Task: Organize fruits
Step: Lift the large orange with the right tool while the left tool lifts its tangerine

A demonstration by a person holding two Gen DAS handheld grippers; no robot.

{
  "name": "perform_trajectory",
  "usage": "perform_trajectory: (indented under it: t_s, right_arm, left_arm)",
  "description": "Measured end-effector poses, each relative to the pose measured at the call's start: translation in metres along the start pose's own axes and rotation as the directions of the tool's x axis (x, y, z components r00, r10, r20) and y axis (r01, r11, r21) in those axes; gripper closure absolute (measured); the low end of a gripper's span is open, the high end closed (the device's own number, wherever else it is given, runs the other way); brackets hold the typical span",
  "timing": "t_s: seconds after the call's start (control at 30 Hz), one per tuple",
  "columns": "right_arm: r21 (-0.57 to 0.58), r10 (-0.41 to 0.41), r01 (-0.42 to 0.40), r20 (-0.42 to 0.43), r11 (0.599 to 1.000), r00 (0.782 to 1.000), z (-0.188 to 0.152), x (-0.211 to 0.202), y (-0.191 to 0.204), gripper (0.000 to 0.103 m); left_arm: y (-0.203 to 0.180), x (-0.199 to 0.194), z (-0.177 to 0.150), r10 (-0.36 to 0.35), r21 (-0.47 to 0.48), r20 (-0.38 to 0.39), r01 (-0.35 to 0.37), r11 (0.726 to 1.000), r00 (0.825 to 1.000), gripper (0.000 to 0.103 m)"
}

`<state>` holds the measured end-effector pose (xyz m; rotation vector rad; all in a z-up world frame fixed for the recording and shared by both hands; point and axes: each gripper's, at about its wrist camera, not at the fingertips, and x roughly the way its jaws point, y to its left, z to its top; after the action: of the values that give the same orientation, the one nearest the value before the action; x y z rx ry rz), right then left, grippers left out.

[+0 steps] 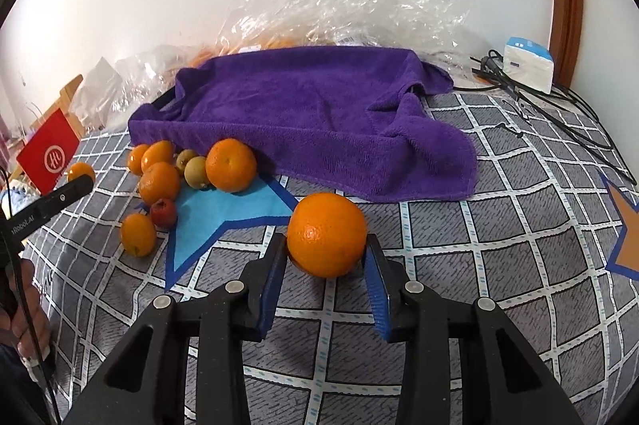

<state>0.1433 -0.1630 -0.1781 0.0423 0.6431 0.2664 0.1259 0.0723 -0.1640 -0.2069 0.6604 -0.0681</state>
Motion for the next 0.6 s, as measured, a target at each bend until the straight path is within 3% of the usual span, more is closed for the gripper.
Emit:
perform_trajectory:
  t_s: [0.4,0.6]
  right_arm:
    - [0.064,-0.016,0.016,0.0,0.998,1.0,-0.006,-0.011,-0.007,0.065]
    - [0.084,-0.022,0.02,0.03,0.996,0.999,0.011,-0.024,-0.007,0.065]
  left_arm:
    - [0.001,0.001,0.002,-0.036,-0.015,-0.035,0.036,0.999,0.999,0.07]
    - [0.001,-0.01,0.015,-0.043,0.01,-0.054,0.043,0.999,0.998,0.07]
